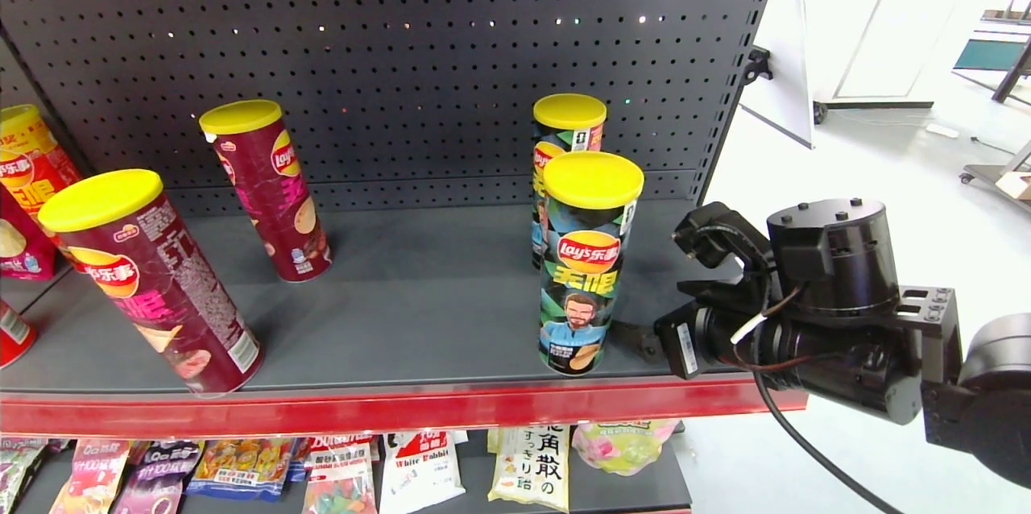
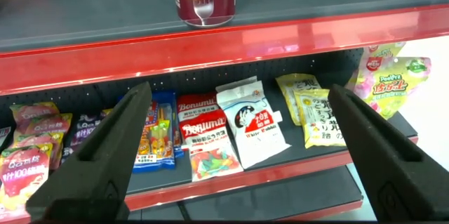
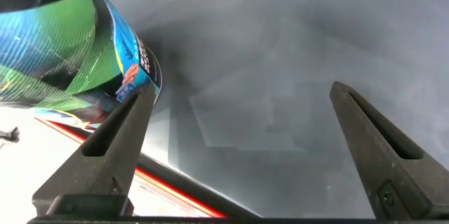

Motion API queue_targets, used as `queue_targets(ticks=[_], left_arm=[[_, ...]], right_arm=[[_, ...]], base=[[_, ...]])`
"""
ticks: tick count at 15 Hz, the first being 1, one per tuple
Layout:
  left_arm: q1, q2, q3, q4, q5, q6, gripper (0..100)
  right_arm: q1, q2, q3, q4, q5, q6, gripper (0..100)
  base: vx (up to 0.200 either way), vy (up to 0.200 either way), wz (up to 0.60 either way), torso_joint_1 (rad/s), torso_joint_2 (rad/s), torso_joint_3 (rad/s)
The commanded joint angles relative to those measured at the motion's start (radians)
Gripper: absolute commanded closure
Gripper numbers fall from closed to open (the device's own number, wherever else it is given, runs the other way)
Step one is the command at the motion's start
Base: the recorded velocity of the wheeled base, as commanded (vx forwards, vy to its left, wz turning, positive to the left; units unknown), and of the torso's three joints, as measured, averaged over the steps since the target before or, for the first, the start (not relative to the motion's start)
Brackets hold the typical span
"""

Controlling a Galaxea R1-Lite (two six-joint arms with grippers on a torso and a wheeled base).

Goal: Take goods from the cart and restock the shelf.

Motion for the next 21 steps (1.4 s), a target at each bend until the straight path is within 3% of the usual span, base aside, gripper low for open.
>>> queue_targets(ticks=[1, 21], left_arm=[[0.0, 0.002, 0.0, 0.0, 0.001, 0.0, 0], [0.0, 0.002, 0.0, 0.0, 0.001, 0.0, 0]], right_arm=[[0.005, 0.001, -0.007, 0.001, 0.0, 0.0, 0], [0.029, 0.071, -0.089, -0.001, 0.0, -0.01, 0]], base=[[0.0, 0.0, 0.0, 0.0, 0.0, 0.0], [0.0, 0.0, 0.0, 0.0, 0.0, 0.0]])
